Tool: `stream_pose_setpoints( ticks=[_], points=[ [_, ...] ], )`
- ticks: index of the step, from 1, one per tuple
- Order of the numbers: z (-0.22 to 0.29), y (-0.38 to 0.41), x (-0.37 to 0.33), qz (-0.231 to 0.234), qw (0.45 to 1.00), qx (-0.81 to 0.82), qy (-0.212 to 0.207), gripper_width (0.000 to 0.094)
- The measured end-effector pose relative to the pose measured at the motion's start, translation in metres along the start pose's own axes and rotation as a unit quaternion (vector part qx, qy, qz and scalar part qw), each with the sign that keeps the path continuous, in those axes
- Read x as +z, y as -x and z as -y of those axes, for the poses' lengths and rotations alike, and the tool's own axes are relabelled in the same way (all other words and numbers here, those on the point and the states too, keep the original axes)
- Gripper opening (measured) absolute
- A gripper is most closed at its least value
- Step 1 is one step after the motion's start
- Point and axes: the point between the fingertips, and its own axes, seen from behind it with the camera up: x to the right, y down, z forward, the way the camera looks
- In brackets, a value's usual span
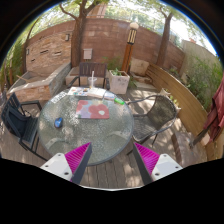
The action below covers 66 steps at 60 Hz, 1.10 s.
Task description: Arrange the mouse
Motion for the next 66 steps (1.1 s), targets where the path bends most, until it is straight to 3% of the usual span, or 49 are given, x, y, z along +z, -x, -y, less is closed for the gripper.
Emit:
stream_pose_setpoints(
  ticks=[18,23,24,25,28,35,51,66],
  points=[
    [-0.051,0.014,0.014,0.002,1.000,-0.004,0.028,0.0854],
    [-0.078,0.040,0.030,0.014,0.999,-0.007,0.043,0.0851],
    [-0.065,0.057,0.043,0.015,0.999,-0.009,0.050,0.0851],
    [-0.091,0.053,0.035,0.023,0.999,-0.008,0.047,0.0848],
    [-0.107,0.075,0.047,0.033,0.998,-0.011,0.051,0.0851],
    [-0.124,0.144,0.088,0.063,0.996,-0.021,0.053,0.0850],
    [-0.040,0.317,0.223,0.119,0.993,-0.006,-0.018,0.0854],
    [0.011,0.371,0.322,0.111,0.993,-0.003,-0.033,0.0794]
  ],
)
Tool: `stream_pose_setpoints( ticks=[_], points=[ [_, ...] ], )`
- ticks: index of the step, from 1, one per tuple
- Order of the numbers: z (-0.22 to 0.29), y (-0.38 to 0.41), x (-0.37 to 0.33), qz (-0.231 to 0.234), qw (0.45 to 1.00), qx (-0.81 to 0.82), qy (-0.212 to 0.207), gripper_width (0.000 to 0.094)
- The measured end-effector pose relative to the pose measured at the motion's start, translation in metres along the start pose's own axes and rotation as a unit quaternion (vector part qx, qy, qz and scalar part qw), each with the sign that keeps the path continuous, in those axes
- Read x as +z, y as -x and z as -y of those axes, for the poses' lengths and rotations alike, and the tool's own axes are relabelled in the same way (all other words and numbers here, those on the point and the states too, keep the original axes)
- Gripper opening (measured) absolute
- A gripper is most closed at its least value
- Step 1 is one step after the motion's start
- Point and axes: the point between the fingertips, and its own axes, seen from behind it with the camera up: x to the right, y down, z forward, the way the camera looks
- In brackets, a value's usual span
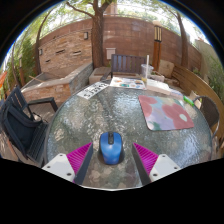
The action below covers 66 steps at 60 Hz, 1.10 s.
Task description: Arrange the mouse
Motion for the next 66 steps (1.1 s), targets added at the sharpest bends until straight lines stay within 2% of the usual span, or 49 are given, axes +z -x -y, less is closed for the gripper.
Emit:
stream_pose_setpoints(
  ticks=[4,9,21,26,29,39,43,47,49,53,59,66],
  points=[
    [0.000,-0.001,0.016,-0.002,1.000,0.000,0.007,0.0712],
    [-0.004,0.001,0.027,0.003,1.000,0.003,0.015,0.0539],
    [-0.001,0.002,0.024,0.013,1.000,-0.005,0.018,0.0386],
    [0.013,0.006,0.017,0.025,1.000,-0.008,0.009,0.0368],
    [0.032,0.012,0.006,0.043,0.999,-0.012,-0.005,0.0367],
    [0.164,0.011,-0.050,0.104,0.988,0.007,-0.114,0.0365],
    [0.217,-0.018,-0.057,0.105,0.982,0.020,-0.154,0.0365],
    [0.248,-0.063,-0.055,0.096,0.979,0.037,-0.177,0.0365],
    [0.261,-0.082,-0.048,0.085,0.980,0.045,-0.176,0.0363],
    [0.256,-0.133,-0.012,0.056,0.984,0.050,-0.161,0.0363],
    [0.196,-0.192,0.066,0.018,0.994,0.046,-0.096,0.0363],
    [0.134,-0.226,0.109,-0.003,0.999,0.034,-0.024,0.0368]
  ],
)
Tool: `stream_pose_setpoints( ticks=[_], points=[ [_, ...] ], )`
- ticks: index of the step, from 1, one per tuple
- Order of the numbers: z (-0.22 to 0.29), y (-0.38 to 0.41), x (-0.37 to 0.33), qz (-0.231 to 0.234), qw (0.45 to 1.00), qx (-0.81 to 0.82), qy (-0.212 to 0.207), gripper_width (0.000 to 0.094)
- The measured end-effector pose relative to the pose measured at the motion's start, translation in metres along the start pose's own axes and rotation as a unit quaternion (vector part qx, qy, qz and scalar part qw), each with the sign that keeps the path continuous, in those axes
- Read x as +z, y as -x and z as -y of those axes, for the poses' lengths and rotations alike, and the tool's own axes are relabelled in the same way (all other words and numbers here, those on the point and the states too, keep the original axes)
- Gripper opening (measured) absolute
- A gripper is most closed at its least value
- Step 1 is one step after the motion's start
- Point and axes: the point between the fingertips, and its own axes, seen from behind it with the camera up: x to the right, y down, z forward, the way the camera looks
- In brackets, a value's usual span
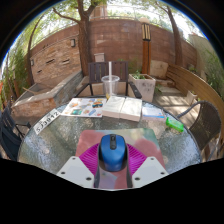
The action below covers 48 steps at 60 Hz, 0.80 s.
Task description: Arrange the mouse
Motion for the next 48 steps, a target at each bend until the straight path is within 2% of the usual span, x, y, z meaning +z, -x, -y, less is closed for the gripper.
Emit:
stream_pose_setpoints(
  ticks=[5,10,12,15,19,32,48],
  points=[
    [-0.025,-0.007,0.008,0.003,1.000,0.003,0.029,0.0439],
    [-0.039,-0.010,0.010,0.004,0.999,0.006,0.043,0.0557],
    [-0.034,-0.011,0.008,-0.004,0.999,0.001,0.042,0.0646],
    [-0.029,-0.011,-0.005,-0.004,1.000,-0.007,0.030,0.0860],
    [-0.017,-0.007,-0.025,-0.006,1.000,-0.010,0.018,0.0827],
    [0.003,0.005,-0.123,-0.027,0.999,-0.028,-0.007,0.0858],
    [-0.007,0.026,-0.263,-0.058,0.997,-0.040,-0.039,0.0855]
  ],
)
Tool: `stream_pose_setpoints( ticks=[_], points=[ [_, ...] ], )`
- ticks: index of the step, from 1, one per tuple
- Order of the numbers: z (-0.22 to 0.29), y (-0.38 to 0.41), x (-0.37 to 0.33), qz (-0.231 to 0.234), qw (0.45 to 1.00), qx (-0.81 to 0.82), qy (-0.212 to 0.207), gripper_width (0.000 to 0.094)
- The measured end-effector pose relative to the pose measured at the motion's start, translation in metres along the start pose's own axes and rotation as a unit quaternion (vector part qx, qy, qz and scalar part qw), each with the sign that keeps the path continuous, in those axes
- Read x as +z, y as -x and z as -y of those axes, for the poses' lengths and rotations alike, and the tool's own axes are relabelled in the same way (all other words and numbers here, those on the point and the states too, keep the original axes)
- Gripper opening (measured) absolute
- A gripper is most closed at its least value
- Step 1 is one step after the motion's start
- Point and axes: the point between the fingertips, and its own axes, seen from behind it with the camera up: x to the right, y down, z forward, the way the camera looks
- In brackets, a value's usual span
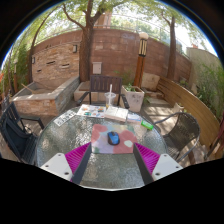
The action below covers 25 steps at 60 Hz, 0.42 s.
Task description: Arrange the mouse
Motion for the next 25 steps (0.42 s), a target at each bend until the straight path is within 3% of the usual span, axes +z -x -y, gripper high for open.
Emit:
stream_pose_setpoints(
  ticks=[12,25],
  points=[
    [-0.011,0.013,-0.068,-0.009,1.000,-0.001,-0.016,0.0851],
    [-0.017,0.020,-0.092,-0.013,1.000,0.000,-0.017,0.0852]
  ],
)
